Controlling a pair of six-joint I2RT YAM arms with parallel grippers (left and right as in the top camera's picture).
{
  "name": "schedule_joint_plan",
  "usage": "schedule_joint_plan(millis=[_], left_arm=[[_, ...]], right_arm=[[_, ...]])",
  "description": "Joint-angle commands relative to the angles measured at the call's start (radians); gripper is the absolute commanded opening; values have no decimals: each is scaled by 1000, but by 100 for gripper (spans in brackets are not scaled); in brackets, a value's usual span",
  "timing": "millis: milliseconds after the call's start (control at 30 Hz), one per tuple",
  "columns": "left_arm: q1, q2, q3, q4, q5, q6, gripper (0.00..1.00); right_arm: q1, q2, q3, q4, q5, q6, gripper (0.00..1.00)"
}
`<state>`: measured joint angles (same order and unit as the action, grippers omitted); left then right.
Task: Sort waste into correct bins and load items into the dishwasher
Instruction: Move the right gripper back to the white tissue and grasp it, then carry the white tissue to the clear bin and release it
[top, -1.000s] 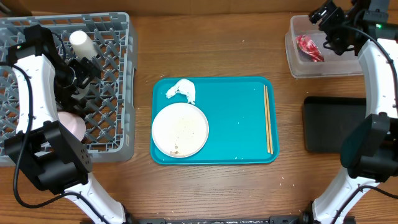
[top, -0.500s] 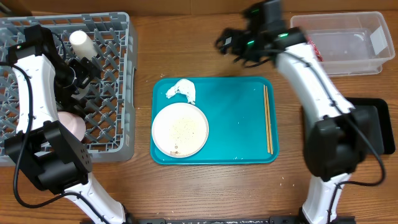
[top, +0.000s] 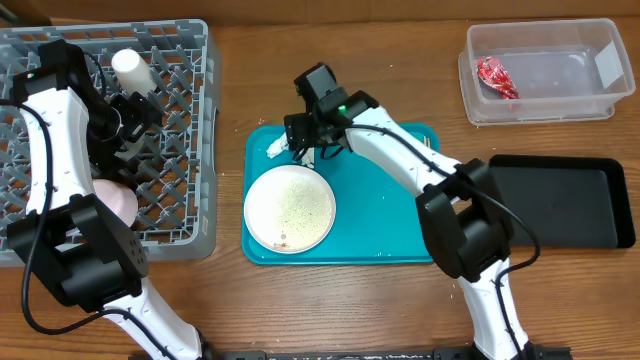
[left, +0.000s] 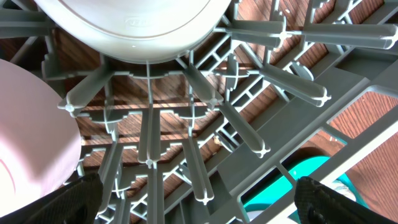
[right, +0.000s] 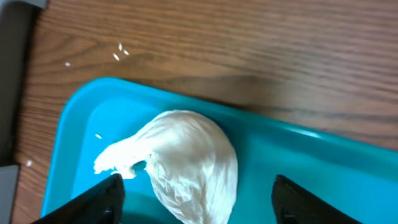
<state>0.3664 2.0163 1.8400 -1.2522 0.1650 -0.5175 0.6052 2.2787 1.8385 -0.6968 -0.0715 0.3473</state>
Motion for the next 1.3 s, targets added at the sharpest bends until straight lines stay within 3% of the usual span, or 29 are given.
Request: schedule_joint_plan(millis=[0,100,267,333,467,867,1100,1267], left_arm=[[-13,15,8,1,4,16,100],[-13,15,8,1,4,16,100],[-13,15,8,1,3,16,100],[-13,15,8,1,4,16,100],[-13,15,8,1,4,16,100],[-13,15,8,1,4,16,100],[-13,15,8,1,4,16,100],[-13,15,8,1,4,16,100]], right_arm=[[-3,31,-7,10,36,-4,76],[-3,51,-10,11,36,-4,75],[-3,52,-13,11,33,-3,56],[-3,52,-13,11,33,-3,43],[-3,52,-13,11,33,-3,5],[-109,-109,146,-156,128,27,4],[-296,-253,180,-199,425,90,4],[-457,-259,178,-179,437,99,4]])
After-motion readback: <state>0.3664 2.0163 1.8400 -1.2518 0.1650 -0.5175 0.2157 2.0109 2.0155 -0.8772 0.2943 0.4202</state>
